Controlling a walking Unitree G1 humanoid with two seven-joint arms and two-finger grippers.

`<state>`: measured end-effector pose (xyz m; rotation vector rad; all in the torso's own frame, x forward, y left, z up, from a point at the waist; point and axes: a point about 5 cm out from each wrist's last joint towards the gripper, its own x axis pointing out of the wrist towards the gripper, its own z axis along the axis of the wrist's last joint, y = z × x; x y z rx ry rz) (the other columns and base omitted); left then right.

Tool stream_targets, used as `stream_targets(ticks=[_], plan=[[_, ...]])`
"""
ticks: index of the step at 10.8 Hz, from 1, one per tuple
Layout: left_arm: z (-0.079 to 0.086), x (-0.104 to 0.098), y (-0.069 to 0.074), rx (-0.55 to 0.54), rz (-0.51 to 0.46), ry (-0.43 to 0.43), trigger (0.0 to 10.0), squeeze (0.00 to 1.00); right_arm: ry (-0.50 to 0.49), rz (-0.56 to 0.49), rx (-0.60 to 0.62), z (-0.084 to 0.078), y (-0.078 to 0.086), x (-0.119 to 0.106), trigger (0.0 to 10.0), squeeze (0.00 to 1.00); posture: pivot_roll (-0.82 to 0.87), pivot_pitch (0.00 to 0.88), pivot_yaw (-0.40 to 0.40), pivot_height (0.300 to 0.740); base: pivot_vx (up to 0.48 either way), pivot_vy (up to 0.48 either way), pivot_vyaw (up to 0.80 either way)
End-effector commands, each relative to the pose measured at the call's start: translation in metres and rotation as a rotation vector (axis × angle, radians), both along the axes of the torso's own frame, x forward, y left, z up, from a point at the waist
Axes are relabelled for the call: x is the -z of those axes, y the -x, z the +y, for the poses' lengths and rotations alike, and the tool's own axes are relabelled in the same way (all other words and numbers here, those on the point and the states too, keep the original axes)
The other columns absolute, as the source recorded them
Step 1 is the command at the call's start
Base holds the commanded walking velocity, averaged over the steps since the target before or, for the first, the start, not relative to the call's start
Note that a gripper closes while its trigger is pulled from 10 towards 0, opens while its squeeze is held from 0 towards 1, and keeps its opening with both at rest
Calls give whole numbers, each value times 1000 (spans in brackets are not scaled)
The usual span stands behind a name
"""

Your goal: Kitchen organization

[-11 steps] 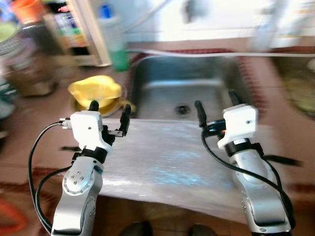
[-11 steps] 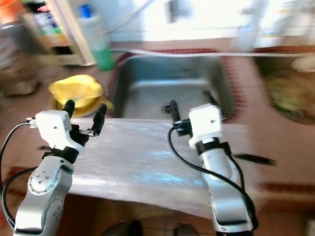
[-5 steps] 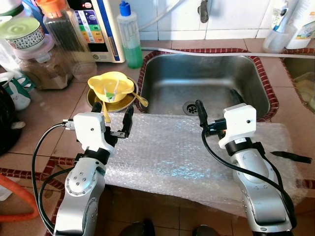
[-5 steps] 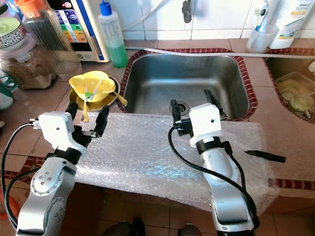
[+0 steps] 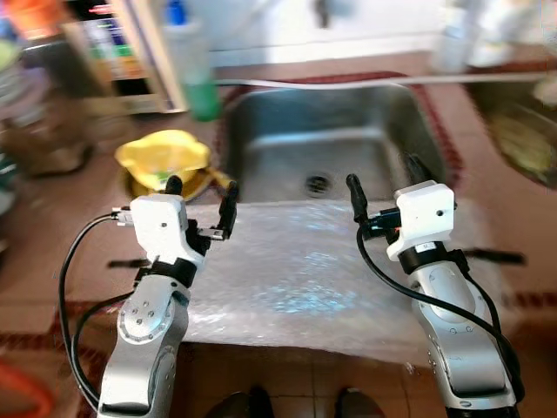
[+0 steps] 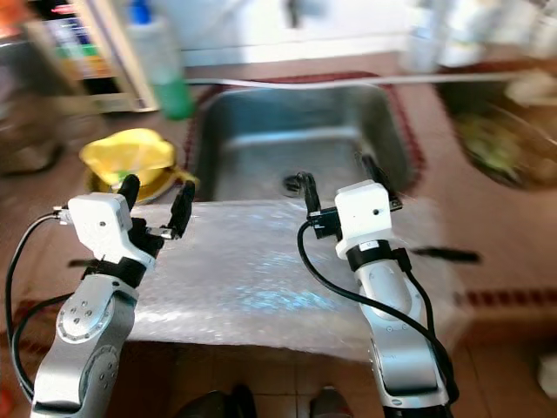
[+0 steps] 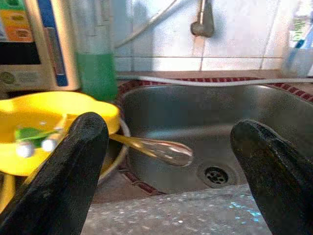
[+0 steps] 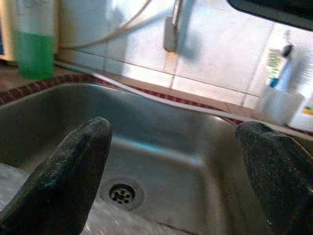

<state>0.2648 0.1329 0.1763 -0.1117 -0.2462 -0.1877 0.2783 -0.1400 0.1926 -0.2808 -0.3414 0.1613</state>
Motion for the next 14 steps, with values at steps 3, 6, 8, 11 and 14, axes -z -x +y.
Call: stream_targets(ticks=[3,6,8,11,14], plan=[[5,2,3,-27,8,14,10000,0,6,-8,-14,3,2,-2,10000,0,-167,212,89,740,0,0,-800],[4,2,3,-15,12,-5,10000,0,4,-8,-9,2,2,-2,10000,0,-168,211,93,740,0,0,-800],[7,3,3,-30,19,-9,10000,0,-2,-7,-7,2,3,-1,10000,0,-166,208,96,740,0,0,-800],[4,1,2,-23,15,5,10000,0,-3,-11,-12,4,2,-3,10000,0,-163,208,94,740,0,0,-800],[5,2,4,-22,18,0,10000,0,-3,-8,-20,5,2,-1,10000,0,-158,210,94,740,0,0,-800]])
